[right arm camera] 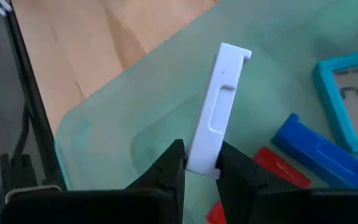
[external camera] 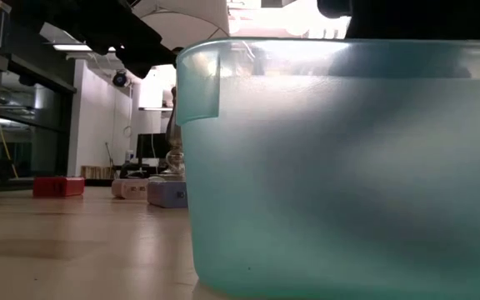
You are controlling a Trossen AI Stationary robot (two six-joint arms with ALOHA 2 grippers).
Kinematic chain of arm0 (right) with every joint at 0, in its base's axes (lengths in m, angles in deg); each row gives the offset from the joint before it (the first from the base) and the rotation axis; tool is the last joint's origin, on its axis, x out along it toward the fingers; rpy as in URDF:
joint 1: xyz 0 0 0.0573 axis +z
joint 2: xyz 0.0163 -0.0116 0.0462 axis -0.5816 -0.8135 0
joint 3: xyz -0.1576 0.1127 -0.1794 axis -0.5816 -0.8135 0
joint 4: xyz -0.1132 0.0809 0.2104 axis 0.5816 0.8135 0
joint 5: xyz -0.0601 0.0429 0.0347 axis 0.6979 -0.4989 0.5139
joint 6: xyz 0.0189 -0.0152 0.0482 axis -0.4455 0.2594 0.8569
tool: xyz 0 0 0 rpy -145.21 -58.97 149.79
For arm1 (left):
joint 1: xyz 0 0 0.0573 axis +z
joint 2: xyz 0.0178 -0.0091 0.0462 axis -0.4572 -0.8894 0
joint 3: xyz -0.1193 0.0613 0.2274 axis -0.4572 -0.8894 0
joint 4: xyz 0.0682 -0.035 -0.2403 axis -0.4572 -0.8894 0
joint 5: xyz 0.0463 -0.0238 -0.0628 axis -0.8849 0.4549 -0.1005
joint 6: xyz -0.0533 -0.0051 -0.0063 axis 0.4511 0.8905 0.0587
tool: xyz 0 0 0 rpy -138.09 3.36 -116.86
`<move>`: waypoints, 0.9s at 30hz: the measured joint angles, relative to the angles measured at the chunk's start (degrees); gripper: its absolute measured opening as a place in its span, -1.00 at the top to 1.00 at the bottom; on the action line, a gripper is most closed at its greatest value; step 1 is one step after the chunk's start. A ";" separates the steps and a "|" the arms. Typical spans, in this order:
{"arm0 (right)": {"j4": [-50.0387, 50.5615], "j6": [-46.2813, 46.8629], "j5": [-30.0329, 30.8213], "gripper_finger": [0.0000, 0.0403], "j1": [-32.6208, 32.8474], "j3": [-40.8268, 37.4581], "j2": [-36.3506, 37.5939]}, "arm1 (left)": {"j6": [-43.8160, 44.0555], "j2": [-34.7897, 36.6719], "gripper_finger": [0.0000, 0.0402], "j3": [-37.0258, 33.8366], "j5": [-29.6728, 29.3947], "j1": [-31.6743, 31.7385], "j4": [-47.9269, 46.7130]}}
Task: Pick & Place Office items
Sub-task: Put the white digital clock into the green bin, then put the right purple charger adapter into the transparent bin
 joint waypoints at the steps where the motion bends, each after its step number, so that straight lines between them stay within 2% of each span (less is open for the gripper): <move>1: -0.22 0.00 -0.01 0.70 -0.04 0.01 0.01 | 0.00 0.00 0.08 0.01 -0.02 0.00 -0.03; 9: 0.07 -0.64 -1.83 0.69 -0.90 0.02 0.04 | 0.00 0.00 0.08 0.00 -0.01 0.00 -0.05; 17: 0.03 -1.55 -2.38 0.55 -1.85 0.02 0.07 | 0.00 0.00 0.08 0.00 -0.01 0.00 -0.04; 27: 0.03 -1.74 -2.26 0.53 -1.87 0.02 0.07 | 0.00 0.00 0.08 0.01 -0.01 0.00 -0.04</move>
